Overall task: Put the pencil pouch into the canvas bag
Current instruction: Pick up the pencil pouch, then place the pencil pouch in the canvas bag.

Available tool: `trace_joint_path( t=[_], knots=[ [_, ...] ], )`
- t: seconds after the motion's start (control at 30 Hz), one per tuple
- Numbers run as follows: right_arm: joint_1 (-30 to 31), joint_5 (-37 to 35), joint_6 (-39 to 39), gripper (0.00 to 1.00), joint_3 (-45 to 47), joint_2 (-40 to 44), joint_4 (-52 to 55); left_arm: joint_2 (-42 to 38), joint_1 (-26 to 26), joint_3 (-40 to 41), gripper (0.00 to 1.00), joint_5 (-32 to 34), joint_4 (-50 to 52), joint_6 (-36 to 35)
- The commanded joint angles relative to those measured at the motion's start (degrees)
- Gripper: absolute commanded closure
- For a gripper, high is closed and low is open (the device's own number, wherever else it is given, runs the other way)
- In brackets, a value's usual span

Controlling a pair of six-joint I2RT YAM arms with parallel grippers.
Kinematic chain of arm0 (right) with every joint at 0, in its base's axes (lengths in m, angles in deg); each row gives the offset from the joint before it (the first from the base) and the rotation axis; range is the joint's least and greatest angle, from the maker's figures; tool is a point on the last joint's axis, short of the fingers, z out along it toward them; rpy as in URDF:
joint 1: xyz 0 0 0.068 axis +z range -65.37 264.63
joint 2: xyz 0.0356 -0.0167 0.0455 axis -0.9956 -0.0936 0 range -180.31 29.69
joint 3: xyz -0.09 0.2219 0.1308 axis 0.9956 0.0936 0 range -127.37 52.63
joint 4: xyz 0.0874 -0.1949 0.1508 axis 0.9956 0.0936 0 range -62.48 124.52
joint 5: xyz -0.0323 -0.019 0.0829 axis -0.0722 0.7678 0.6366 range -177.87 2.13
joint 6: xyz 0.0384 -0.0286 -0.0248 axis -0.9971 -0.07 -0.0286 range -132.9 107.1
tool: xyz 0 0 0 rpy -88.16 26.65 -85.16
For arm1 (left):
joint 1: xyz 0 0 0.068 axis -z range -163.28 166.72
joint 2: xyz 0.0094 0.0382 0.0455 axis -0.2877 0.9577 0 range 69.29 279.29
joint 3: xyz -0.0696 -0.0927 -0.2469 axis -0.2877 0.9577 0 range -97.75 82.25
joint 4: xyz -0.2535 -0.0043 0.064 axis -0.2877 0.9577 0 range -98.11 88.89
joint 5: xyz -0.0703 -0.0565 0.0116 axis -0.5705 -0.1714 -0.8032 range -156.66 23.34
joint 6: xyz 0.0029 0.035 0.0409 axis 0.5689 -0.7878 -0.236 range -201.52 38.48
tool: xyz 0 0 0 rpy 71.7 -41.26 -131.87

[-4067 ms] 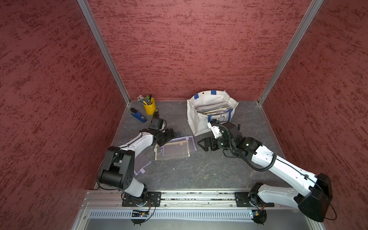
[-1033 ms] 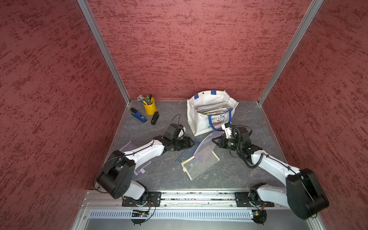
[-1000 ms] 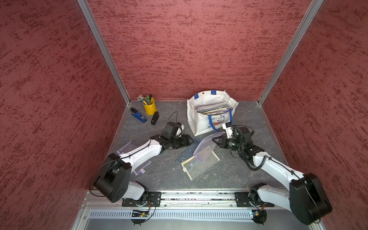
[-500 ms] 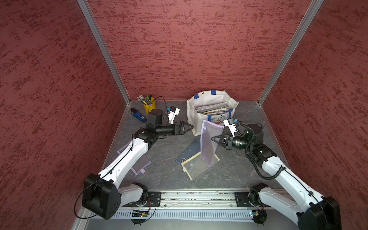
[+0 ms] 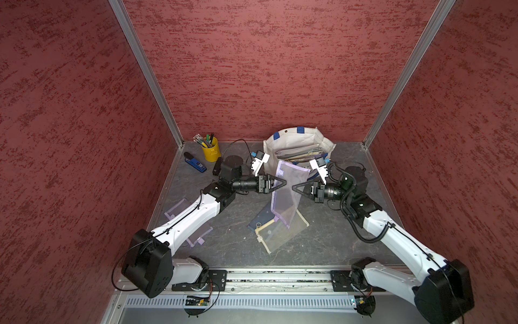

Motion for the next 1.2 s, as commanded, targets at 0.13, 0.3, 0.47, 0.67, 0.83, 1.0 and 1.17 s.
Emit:
trace_joint_path(
  t=[0.13,0.3,0.47,0.67,0.83,1.0,1.17],
  knots=[
    [0.29,-1.20,1.89,1.00,-4.30,-1.80,-2.15,-1.81,-0.35,0.66,0.75,-2.44,-5.37,1.32],
    [0.28,-5.84,4.44,0.86,-7.42,-3.13,2.10,-5.12,-2.87,-1.86,1.00,0.69,0.63,-1.47],
    [0.19,-19.98,11.99,0.20,-11.77,-2.06,18.67,-5.13,-6.33,-16.20,1.00,14.65,25.69,-15.36],
    [-0.63,-34.03,15.47,0.07,-14.78,-0.93,31.93,7.40,-5.04,-39.78,1.00,35.74,41.15,-29.73],
    [-2.13,-42.46,14.50,0.05,-15.36,1.85,38.27,25.64,-0.02,-64.85,1.00,54.25,46.17,-40.01],
    [-3.23,-43.24,15.04,0.05,-16.40,3.92,44.41,44.66,4.12,-88.60,1.00,66.27,46.35,-49.52],
    [-3.57,-44.40,15.31,0.04,-15.24,8.21,49.11,55.96,6.98,-97.58,1.00,71.68,38.41,-57.88]
  ],
)
